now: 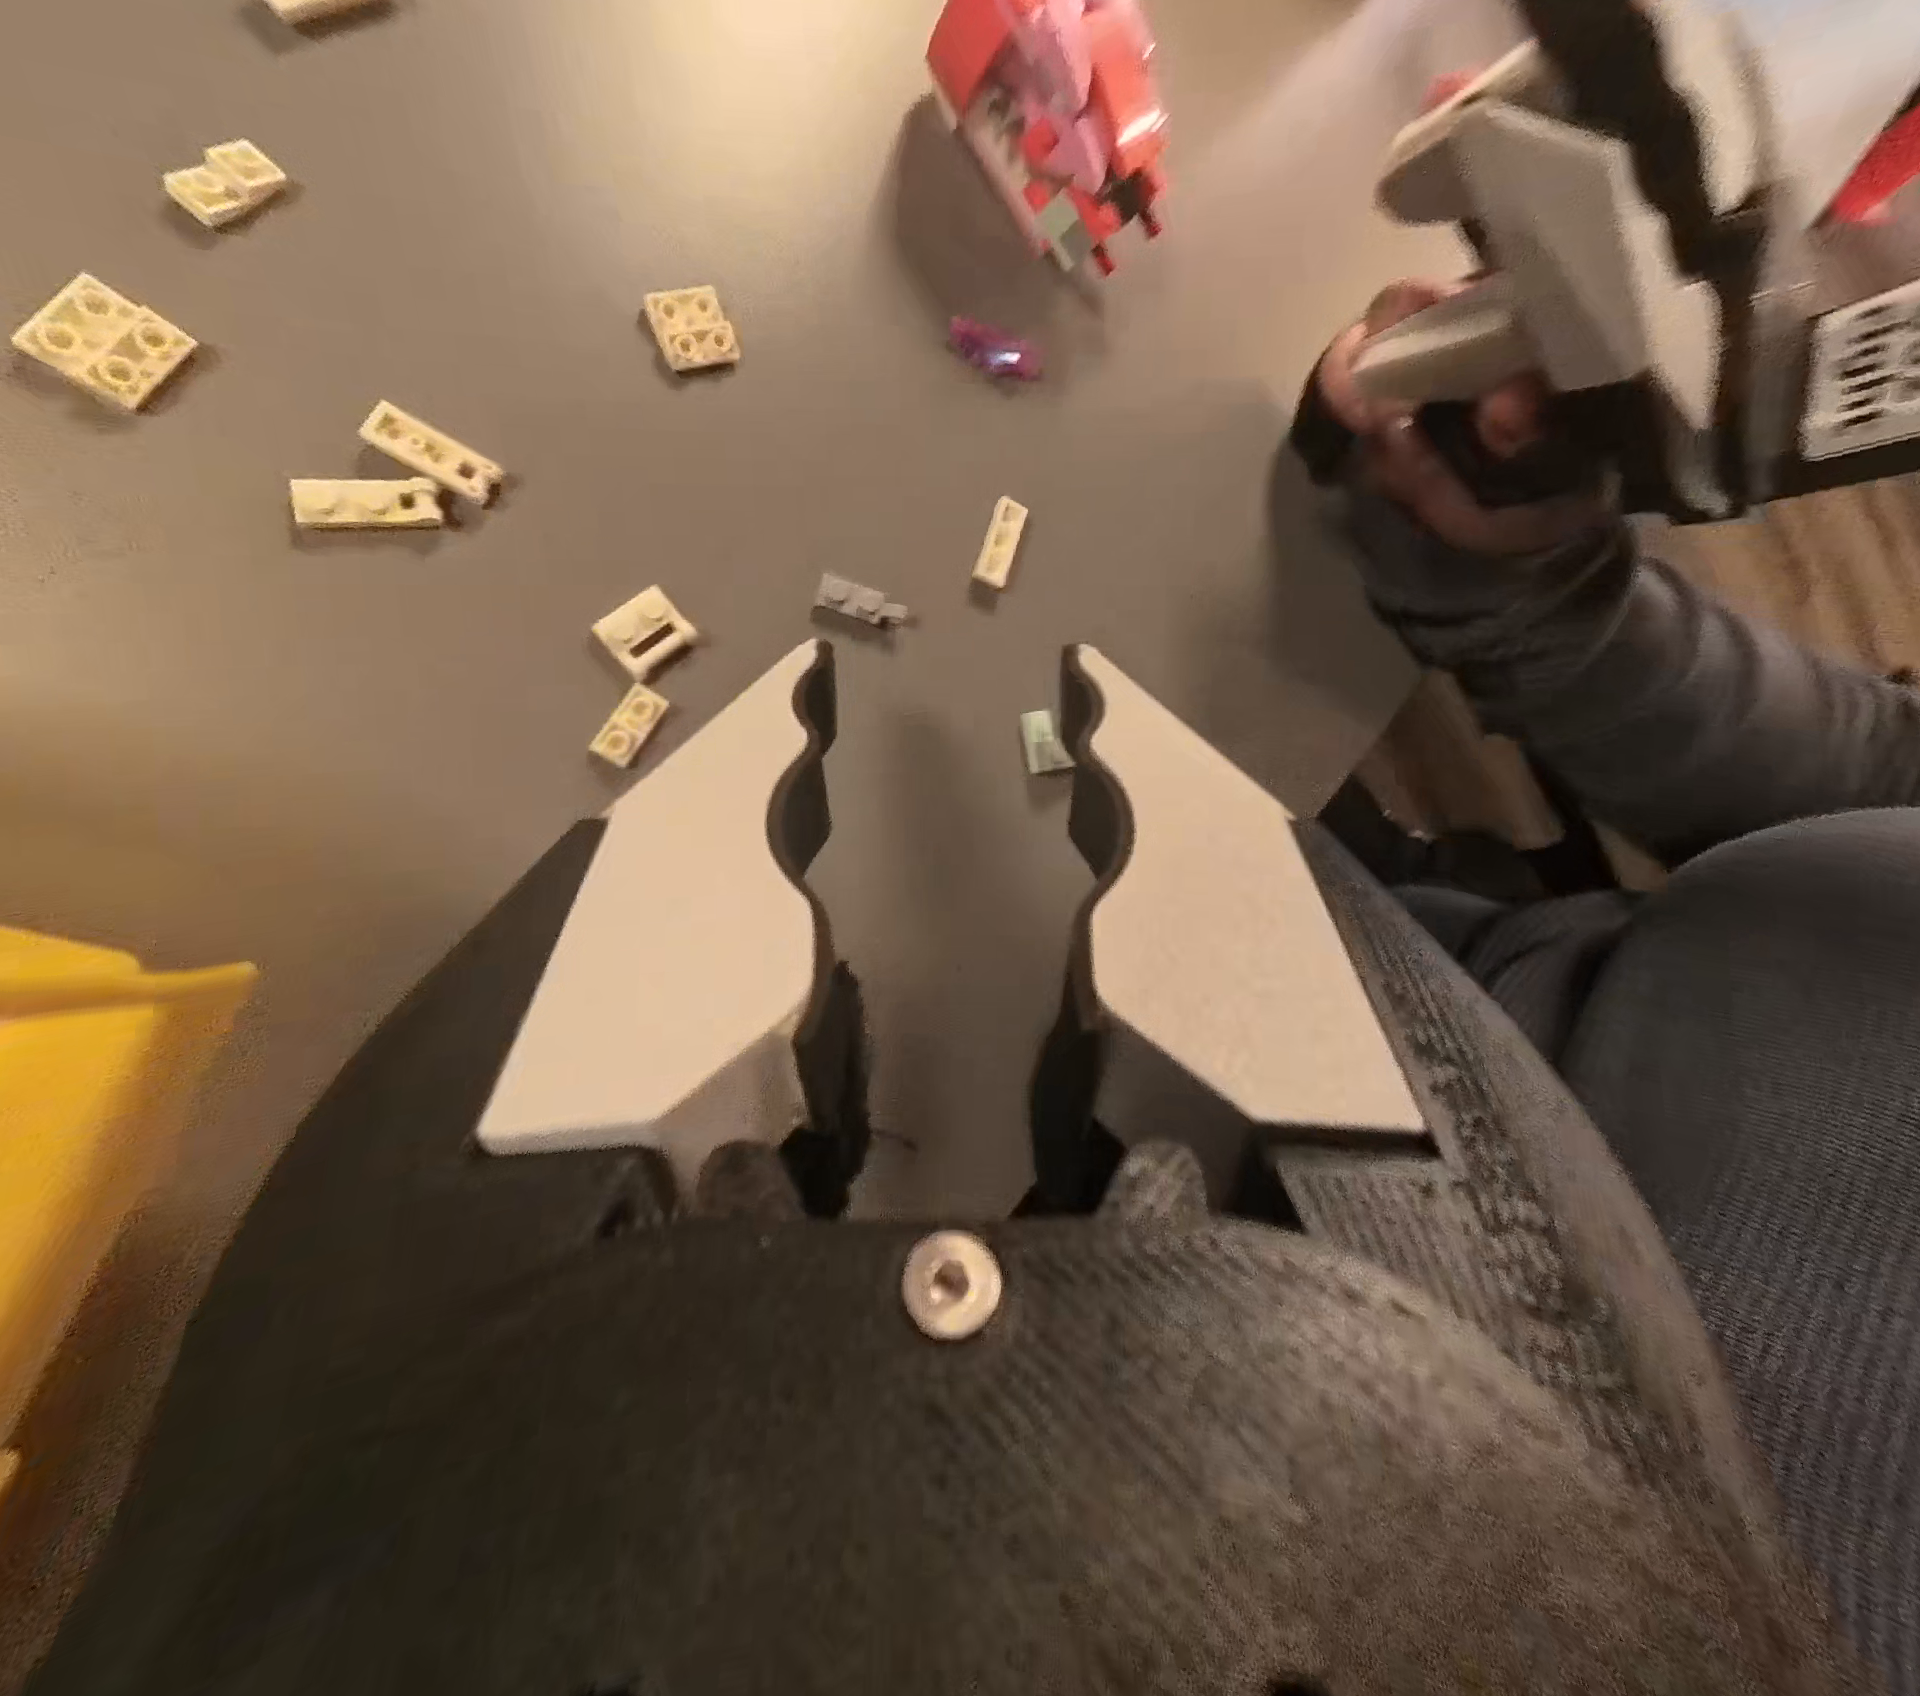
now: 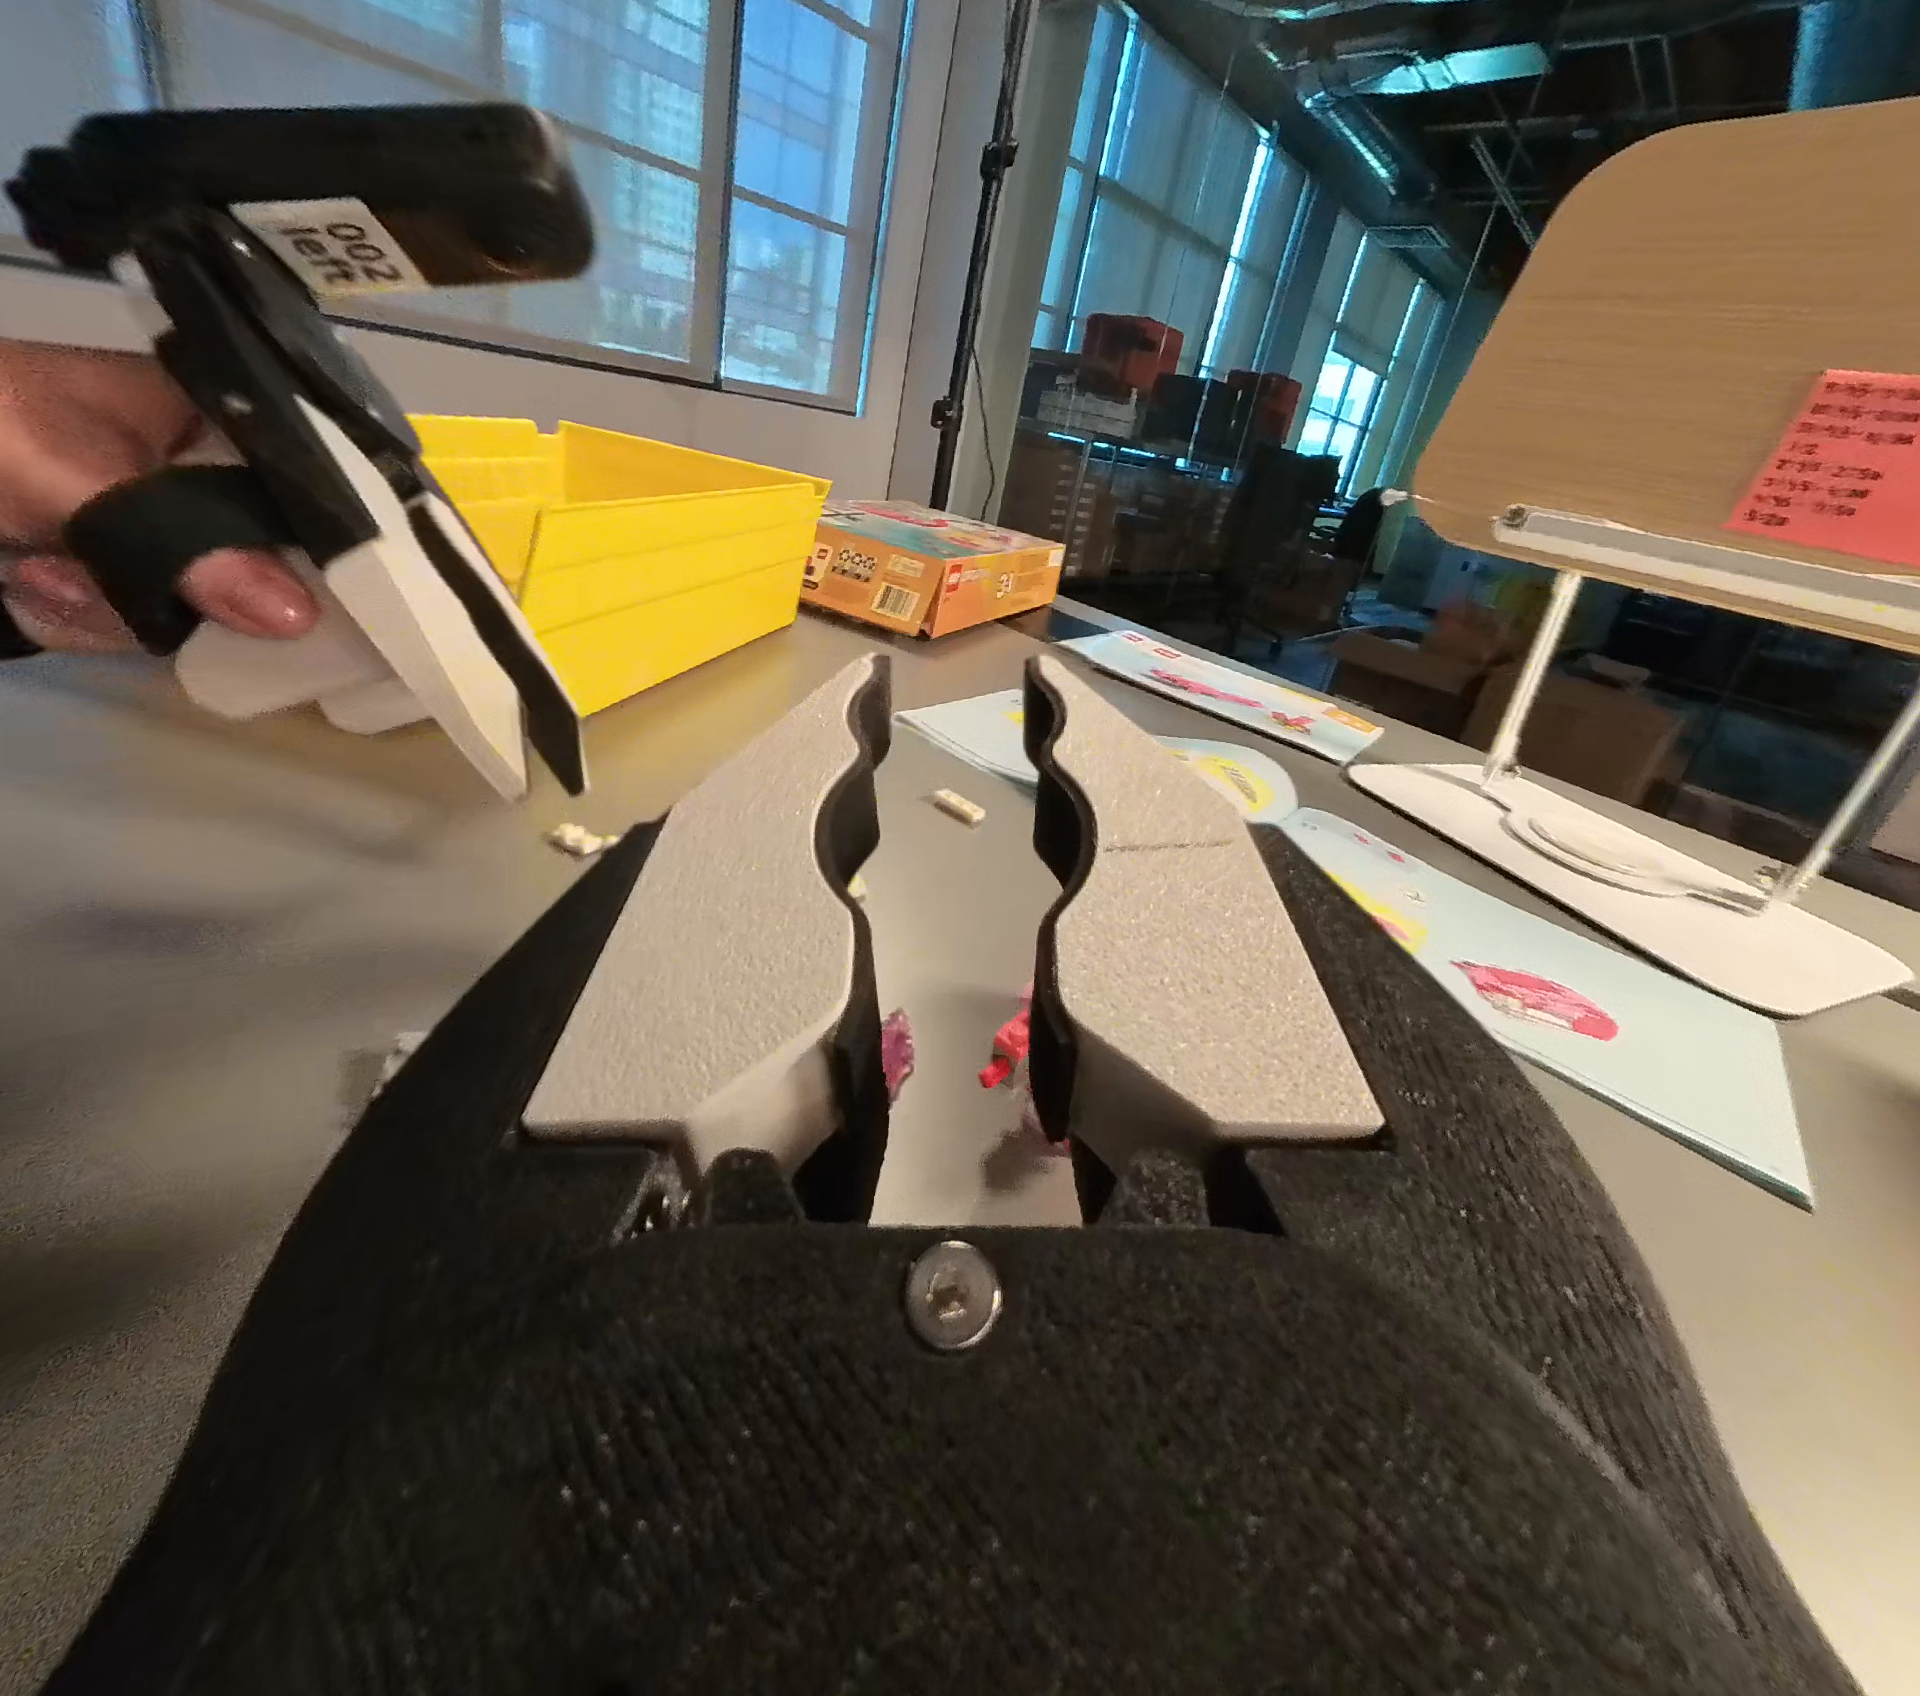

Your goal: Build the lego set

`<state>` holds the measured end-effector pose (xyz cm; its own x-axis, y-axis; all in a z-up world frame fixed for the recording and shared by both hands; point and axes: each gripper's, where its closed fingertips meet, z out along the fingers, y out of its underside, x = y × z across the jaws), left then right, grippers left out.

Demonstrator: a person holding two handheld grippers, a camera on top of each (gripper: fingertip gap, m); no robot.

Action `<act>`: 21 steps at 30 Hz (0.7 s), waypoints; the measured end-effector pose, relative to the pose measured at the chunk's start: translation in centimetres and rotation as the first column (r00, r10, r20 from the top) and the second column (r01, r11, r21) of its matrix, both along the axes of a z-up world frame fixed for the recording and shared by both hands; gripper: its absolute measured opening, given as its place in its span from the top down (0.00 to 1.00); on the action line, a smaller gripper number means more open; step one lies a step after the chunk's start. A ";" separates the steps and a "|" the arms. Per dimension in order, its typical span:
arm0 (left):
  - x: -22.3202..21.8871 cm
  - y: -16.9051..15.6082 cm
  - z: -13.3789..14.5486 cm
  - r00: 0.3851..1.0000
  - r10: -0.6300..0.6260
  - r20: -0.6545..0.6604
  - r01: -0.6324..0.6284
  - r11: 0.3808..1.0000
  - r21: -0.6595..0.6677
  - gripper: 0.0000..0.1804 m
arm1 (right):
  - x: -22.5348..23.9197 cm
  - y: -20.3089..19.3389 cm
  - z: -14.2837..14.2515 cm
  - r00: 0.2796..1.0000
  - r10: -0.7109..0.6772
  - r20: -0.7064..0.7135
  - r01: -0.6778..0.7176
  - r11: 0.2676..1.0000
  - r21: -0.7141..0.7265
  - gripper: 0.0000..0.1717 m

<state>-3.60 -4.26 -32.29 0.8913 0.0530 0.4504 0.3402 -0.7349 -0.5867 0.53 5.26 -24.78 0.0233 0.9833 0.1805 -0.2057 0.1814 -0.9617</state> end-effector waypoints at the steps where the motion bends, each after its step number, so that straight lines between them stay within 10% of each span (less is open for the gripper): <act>1: 0.1 -0.1 0.4 1.000 0.009 0.013 -0.010 0.999 0.050 0.76 | -0.1 -0.1 -0.1 1.000 0.004 0.009 -0.004 1.000 0.003 0.86; 9: -0.4 0.9 3.9 0.995 0.091 -0.035 -0.059 0.847 0.528 0.77 | -0.2 -0.2 -0.4 1.000 0.017 0.018 -0.017 1.000 0.005 0.88; 21: -0.5 0.7 5.1 0.992 0.060 0.113 -0.123 0.693 0.710 0.76 | -1.5 -2.4 -0.4 0.996 0.088 0.021 -0.090 0.989 0.118 0.90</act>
<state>-4.14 -3.55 -27.19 0.8614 -0.2328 0.4515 0.4488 -0.0677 -0.8911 -0.98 2.83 -25.22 -0.0671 0.9529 0.2956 -0.2109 0.2761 -0.9377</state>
